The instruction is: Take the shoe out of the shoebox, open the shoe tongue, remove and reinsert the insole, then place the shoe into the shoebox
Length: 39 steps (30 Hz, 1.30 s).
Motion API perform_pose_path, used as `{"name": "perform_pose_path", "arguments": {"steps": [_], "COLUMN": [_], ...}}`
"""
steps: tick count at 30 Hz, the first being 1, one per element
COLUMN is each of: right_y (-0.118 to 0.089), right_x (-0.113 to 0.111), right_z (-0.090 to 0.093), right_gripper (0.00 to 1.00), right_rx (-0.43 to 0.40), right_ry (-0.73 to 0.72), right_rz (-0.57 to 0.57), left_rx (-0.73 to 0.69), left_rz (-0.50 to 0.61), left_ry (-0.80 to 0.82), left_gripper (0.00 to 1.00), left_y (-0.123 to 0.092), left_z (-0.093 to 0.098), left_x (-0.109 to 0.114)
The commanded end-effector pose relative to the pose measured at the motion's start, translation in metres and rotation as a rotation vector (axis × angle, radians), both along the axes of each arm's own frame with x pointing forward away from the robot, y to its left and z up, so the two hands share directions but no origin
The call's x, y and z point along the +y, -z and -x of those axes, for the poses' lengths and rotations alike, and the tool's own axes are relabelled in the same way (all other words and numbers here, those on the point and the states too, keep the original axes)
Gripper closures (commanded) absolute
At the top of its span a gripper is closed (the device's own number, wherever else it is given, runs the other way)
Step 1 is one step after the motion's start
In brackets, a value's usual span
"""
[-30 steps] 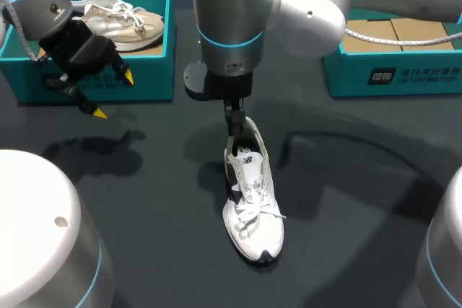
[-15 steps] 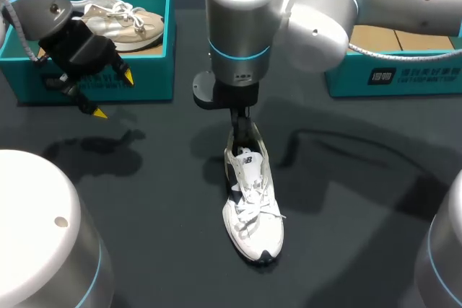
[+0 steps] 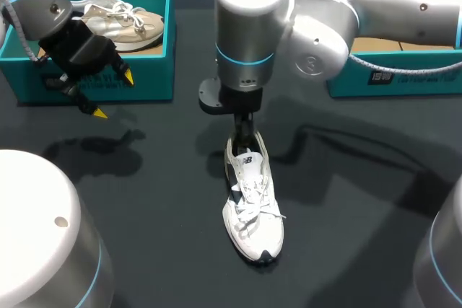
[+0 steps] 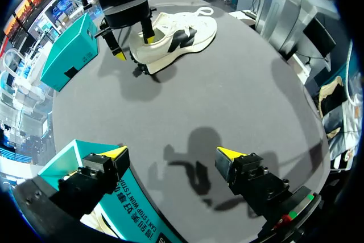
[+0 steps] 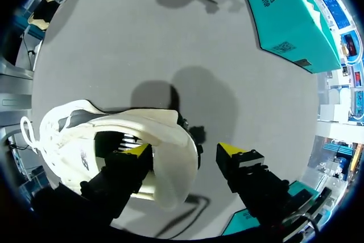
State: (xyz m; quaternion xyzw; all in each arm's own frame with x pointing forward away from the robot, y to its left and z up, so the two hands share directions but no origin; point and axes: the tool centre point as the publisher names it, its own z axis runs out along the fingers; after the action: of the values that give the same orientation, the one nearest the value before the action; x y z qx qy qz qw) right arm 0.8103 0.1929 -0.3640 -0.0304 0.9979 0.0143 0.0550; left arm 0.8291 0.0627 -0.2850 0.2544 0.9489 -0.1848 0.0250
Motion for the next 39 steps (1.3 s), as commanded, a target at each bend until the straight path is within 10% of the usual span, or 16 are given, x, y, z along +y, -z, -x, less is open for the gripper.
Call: {"name": "perform_pose_path", "arguments": {"steps": [1,24,29,39], "right_y": [0.009,0.023,0.023,0.006], "right_x": [-0.002,-0.001,-0.001,-0.004], "right_z": [-0.001,0.003,0.006,0.008], "right_gripper": [0.32,0.55,1.00,1.00], "right_rx": [0.007,0.045,0.045,0.027], "right_ry": [0.004,0.002,0.007,0.026], "right_rz": [-0.009,-0.014,-0.015,0.008], "left_rx": [-0.002,-0.002,-0.002,-0.002], "left_rz": [-0.001,-0.001,-0.001,-0.001], "left_ry": [0.000,0.000,0.000,0.000], "left_gripper": [0.00,0.00,0.00,0.00], "left_y": [0.000,0.000,0.000,0.000], "left_z": [0.001,0.001,0.001,0.001], "left_x": [0.001,0.001,0.001,0.001]}}
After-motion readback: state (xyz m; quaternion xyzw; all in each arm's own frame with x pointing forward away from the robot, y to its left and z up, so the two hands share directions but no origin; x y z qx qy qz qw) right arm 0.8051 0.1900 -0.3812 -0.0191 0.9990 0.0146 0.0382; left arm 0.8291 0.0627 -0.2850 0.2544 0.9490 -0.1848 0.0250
